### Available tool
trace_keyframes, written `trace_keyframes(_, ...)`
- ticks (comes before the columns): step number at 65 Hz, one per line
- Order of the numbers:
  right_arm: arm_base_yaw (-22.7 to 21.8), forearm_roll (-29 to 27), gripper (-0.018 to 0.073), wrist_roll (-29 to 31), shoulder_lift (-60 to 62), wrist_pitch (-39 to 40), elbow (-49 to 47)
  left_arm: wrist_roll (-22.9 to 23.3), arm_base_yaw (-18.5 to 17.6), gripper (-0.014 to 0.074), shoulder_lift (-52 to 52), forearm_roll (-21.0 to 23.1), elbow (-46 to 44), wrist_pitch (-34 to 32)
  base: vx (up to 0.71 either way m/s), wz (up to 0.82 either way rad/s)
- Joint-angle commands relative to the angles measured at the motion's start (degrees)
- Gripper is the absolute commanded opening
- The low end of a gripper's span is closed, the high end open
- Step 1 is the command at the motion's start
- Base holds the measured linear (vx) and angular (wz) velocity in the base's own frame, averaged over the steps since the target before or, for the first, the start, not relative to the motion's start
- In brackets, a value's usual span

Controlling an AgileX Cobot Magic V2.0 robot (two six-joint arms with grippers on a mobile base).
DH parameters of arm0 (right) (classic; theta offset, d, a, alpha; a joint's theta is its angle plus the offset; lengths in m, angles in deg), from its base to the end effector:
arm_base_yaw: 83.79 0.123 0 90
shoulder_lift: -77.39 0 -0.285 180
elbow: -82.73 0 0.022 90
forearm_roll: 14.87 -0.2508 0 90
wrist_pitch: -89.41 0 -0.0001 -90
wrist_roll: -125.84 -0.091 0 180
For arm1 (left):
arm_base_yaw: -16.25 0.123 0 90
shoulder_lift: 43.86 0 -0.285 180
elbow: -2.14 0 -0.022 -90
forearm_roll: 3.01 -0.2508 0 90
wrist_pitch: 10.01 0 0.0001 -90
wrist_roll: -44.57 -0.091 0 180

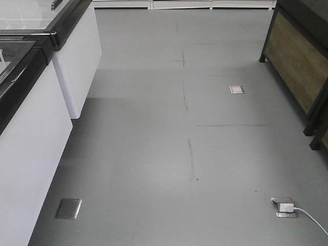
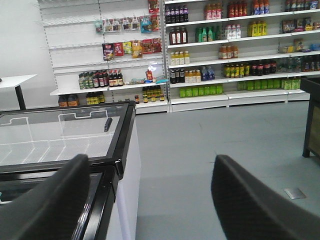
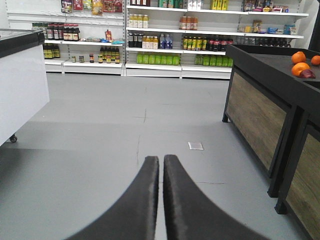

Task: Left arm holds basket, right arm returns cookies

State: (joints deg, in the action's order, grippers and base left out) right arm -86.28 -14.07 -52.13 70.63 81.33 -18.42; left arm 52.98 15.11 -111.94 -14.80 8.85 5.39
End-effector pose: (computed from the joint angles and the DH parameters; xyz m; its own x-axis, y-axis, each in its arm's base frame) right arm 0.0561 -0.0026 0.1917 -0.0664 -0.0464 -0.9967 0.0422 0.9979 -0.0493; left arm 0.2208 0.0006 0.4745 0.0003 0.0517 -0.9987 -0.0344 0.9981 0.0517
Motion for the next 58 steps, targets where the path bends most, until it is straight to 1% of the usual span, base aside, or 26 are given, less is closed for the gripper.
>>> trace_keyframes(1, -0.2, 0.2, -0.0006, 0.3, 0.3, 4.3, 1.0, 0.5, 0.1, 0.0526, 0.7, 0.4, -1.6, -3.9, 0.0, 0.0)
trace_keyframes(9, -0.2, 0.2, -0.0006, 0.3, 0.3, 4.3, 1.0, 0.5, 0.2, 0.0523, 0.7, -0.2, -1.6, -2.9, 0.0, 0.0)
trace_keyframes(16, -0.2, 0.2, -0.0006, 0.3, 0.3, 4.3, 1.0, 1.2, 2.1, 0.0523, 0.7, 0.0, -1.6, -2.0, 0.0, 0.0)
trace_keyframes(24, -0.2, 0.2, -0.0006, 0.3, 0.3, 4.3, 1.0, 6.8, 7.3, 0.0523, 0.7, 0.0, -1.6, -1.7, 0.0, 0.0)
trace_keyframes(35, -0.2, 0.2, -0.0006, 0.3, 0.3, 4.3, 1.0, 16.3, 15.2, 0.0523, 2.0, 0.5, -1.6, -0.4, 0.0, 0.0)
trace_keyframes(39, -0.2, 0.2, -0.0006, 0.3, 0.3, 4.3, 1.0, 19.6, 18.2, 0.0523, 3.0, 1.9, -1.6, 0.4, 0.0, 0.0)
trace_keyframes(42, -0.2, 0.2, -0.0006, 0.3, 0.3, 4.3, 1.0, 23.0, 21.3, 0.0523, 3.8, 3.3, -1.6, 1.6, 0.0, 0.0)
trace_keyframes(46, -0.2, 0.2, -0.0006, 0.3, 0.3, 4.3, 1.0, 25.9, 24.4, 0.0523, 4.7, 5.0, -1.6, 3.0, 0.0, 0.0)
trace_keyframes(50, -0.2, 0.2, -0.0006, 0.3, 0.3, 4.3, 1.0, 28.0, 27.6, 0.0523, 5.3, 6.2, -1.6, 4.1, 0.0, 0.0)
trace_keyframes(55, -0.2, 0.2, -0.0006, 0.3, 0.3, 4.3, 1.0, 29.4, 30.6, 0.0522, 5.3, 7.9, -1.6, 5.8, 0.0, 0.0)
trace_keyframes(58, -0.2, 0.2, -0.0006, 0.3, 0.3, 4.3, 1.0, 31.0, 32.1, 0.0518, 5.3, 8.8, -1.6, 6.8, 0.0, 0.0)
